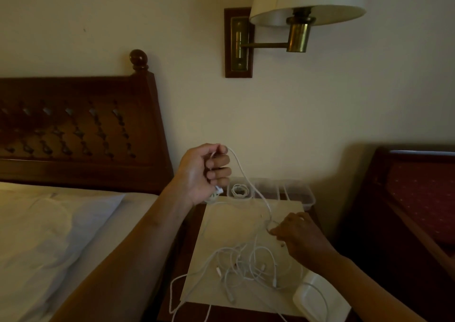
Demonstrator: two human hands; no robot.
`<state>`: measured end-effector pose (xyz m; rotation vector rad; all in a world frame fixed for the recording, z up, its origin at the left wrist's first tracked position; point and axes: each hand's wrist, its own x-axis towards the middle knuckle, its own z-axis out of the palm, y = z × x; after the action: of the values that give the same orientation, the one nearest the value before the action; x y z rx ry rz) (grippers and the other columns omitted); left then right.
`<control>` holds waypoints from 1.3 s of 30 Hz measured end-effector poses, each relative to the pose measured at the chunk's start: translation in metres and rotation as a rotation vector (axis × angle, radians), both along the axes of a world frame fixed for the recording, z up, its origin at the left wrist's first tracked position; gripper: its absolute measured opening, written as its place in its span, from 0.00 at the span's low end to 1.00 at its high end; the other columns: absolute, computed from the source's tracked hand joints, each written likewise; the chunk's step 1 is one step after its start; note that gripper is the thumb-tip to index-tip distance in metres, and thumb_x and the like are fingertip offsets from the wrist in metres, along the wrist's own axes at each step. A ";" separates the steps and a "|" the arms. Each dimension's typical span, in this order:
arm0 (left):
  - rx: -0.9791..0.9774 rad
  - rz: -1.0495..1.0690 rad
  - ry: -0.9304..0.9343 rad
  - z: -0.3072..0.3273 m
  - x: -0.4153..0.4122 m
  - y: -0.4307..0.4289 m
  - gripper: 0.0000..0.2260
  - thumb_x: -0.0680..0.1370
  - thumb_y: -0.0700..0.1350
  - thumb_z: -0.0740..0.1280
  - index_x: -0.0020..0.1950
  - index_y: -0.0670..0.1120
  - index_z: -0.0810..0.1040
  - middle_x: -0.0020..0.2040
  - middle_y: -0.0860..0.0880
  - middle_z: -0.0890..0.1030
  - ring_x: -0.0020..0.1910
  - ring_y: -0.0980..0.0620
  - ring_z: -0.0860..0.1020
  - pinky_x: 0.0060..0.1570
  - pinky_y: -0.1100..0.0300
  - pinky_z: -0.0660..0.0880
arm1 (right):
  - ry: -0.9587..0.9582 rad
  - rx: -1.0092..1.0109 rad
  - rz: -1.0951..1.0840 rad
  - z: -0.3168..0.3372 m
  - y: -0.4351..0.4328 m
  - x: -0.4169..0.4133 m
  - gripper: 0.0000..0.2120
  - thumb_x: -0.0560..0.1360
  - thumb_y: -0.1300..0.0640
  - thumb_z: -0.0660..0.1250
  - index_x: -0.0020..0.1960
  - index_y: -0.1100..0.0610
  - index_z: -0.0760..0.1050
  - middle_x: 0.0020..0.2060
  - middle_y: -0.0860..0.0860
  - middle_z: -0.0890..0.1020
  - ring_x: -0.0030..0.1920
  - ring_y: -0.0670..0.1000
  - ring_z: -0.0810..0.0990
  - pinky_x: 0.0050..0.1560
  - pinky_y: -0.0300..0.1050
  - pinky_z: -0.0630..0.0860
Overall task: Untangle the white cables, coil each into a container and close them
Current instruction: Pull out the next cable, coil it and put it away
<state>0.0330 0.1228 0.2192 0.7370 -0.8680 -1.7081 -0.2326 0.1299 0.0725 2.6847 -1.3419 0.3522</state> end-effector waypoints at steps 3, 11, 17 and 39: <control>-0.014 -0.026 -0.108 -0.012 -0.011 -0.001 0.11 0.85 0.47 0.59 0.52 0.44 0.79 0.27 0.54 0.63 0.23 0.56 0.60 0.27 0.59 0.54 | -0.038 -0.178 0.101 -0.004 0.005 -0.003 0.26 0.61 0.65 0.82 0.55 0.47 0.85 0.46 0.45 0.86 0.50 0.50 0.84 0.55 0.53 0.80; 0.104 -0.146 -0.143 -0.031 -0.031 -0.002 0.15 0.83 0.48 0.61 0.59 0.39 0.80 0.27 0.54 0.59 0.24 0.57 0.56 0.25 0.62 0.53 | -0.763 0.107 -0.160 0.017 0.002 0.008 0.17 0.77 0.65 0.67 0.55 0.43 0.77 0.53 0.43 0.81 0.53 0.42 0.81 0.54 0.38 0.80; 0.101 -0.306 0.070 -0.020 -0.048 0.005 0.13 0.83 0.44 0.60 0.55 0.37 0.81 0.27 0.54 0.57 0.24 0.58 0.57 0.24 0.64 0.57 | -0.992 0.290 -0.047 0.067 -0.014 0.048 0.14 0.83 0.58 0.63 0.68 0.56 0.73 0.61 0.51 0.80 0.61 0.50 0.79 0.62 0.54 0.78; -0.742 0.223 -0.901 -0.019 -0.042 0.008 0.11 0.88 0.47 0.58 0.56 0.40 0.74 0.52 0.46 0.86 0.48 0.51 0.85 0.50 0.51 0.82 | -0.735 0.252 0.029 0.125 0.023 0.052 0.08 0.79 0.57 0.72 0.41 0.50 0.81 0.27 0.47 0.80 0.26 0.49 0.80 0.28 0.39 0.79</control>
<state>-0.0087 0.1308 0.2003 1.0190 -1.8136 -0.6865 -0.1810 0.1528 0.1976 2.8993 -1.5844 1.3599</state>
